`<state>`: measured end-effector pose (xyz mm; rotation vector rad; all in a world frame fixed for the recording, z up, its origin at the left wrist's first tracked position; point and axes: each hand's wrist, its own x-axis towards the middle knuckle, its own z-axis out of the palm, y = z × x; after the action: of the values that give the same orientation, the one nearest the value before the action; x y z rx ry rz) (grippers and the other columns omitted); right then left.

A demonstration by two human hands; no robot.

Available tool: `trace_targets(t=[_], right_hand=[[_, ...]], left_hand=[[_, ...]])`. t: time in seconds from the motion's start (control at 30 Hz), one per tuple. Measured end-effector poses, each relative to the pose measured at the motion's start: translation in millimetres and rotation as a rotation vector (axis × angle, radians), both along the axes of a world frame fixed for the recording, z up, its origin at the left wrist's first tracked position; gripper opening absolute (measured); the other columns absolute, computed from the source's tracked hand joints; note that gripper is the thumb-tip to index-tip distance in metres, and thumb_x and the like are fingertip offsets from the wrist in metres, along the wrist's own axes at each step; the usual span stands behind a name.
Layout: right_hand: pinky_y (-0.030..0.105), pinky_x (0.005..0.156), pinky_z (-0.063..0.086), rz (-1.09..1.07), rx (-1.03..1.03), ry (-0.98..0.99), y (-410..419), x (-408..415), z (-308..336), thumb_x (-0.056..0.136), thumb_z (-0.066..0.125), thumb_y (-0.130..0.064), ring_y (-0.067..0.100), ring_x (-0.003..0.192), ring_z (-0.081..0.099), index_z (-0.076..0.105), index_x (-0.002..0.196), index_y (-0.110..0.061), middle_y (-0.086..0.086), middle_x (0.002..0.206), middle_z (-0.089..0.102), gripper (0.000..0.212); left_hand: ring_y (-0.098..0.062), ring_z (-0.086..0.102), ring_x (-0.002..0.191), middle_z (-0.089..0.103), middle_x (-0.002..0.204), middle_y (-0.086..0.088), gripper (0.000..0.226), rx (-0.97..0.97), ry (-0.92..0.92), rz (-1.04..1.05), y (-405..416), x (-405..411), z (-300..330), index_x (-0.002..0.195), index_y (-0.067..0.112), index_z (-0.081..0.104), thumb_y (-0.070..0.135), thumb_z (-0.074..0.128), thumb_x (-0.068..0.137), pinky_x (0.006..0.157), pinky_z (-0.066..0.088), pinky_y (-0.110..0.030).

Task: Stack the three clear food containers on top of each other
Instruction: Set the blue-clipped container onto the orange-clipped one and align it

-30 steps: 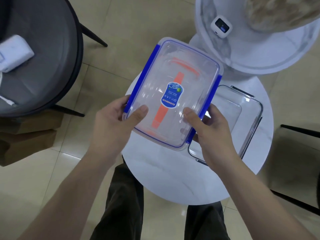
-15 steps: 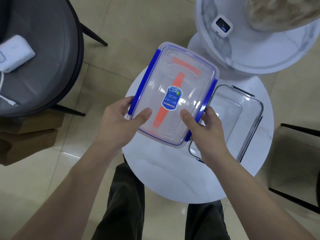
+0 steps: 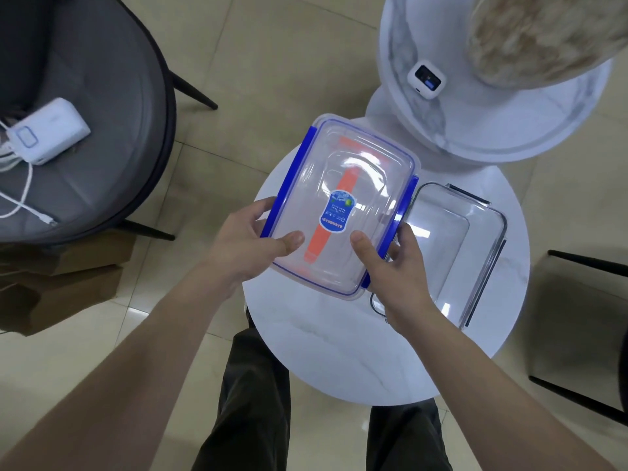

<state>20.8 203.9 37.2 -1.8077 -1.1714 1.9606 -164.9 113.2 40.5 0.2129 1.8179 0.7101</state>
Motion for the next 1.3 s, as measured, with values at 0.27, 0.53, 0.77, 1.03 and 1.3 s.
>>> trace_targets(t=[0.27,0.53,0.77,1.03,1.3], right_hand=[[0.034,0.072,0.064,-0.036,-0.019,-0.001,-3.4,1.5,-8.9,0.087,0.077,-0.028,0.007,0.09,0.076,0.047,0.138,-0.026,0.0,0.127,0.066,0.059],[0.041,0.084,0.063,-0.115,-0.056,-0.041,-13.8,0.4,-20.5,0.082,0.079,-0.04,0.02,0.107,0.073,0.048,0.139,-0.025,0.002,0.128,0.068,0.066],[0.037,0.079,0.064,-0.104,-0.014,-0.05,-13.9,0.3,-22.8,0.08,0.08,-0.042,0.021,0.104,0.074,0.047,0.138,-0.025,0.006,0.125,0.069,0.068],[0.043,0.085,0.063,-0.065,0.03,-0.019,-10.4,-6.4,-3.2,0.068,0.082,-0.05,0.02,0.098,0.076,0.044,0.137,-0.03,0.006,0.12,0.07,0.082],[0.024,0.066,0.058,-0.081,0.084,0.033,-6.5,-1.4,55.4,0.08,0.08,-0.04,0.018,0.091,0.075,0.047,0.129,-0.032,0.008,0.117,0.071,0.059]], left_hand=[[-0.027,0.067,0.115,0.068,0.126,0.0,0.087,0.021,0.02,-0.002,-2.5,-0.3,-3.9,0.141,0.027,0.05,0.046,0.08,0.062,0.091,0.06,-0.053],[-0.022,0.072,0.113,0.07,0.128,0.001,0.101,0.119,-0.032,0.075,-15.0,1.8,-11.3,0.145,0.023,0.045,0.056,0.084,0.058,0.09,0.062,-0.05],[-0.023,0.073,0.109,0.071,0.124,0.001,0.096,0.154,-0.027,0.094,-14.0,1.5,-13.9,0.145,0.025,0.045,0.048,0.085,0.061,0.088,0.062,-0.051],[-0.015,0.078,0.095,0.08,0.104,0.01,0.089,0.249,-0.012,0.171,-22.1,4.9,6.1,0.143,0.025,0.047,0.04,0.083,0.063,0.073,0.065,-0.034],[-0.01,0.079,0.09,0.079,0.1,0.011,0.086,0.294,0.02,0.208,-21.2,16.1,60.3,0.143,0.025,0.046,0.035,0.08,0.065,0.063,0.063,-0.025]])
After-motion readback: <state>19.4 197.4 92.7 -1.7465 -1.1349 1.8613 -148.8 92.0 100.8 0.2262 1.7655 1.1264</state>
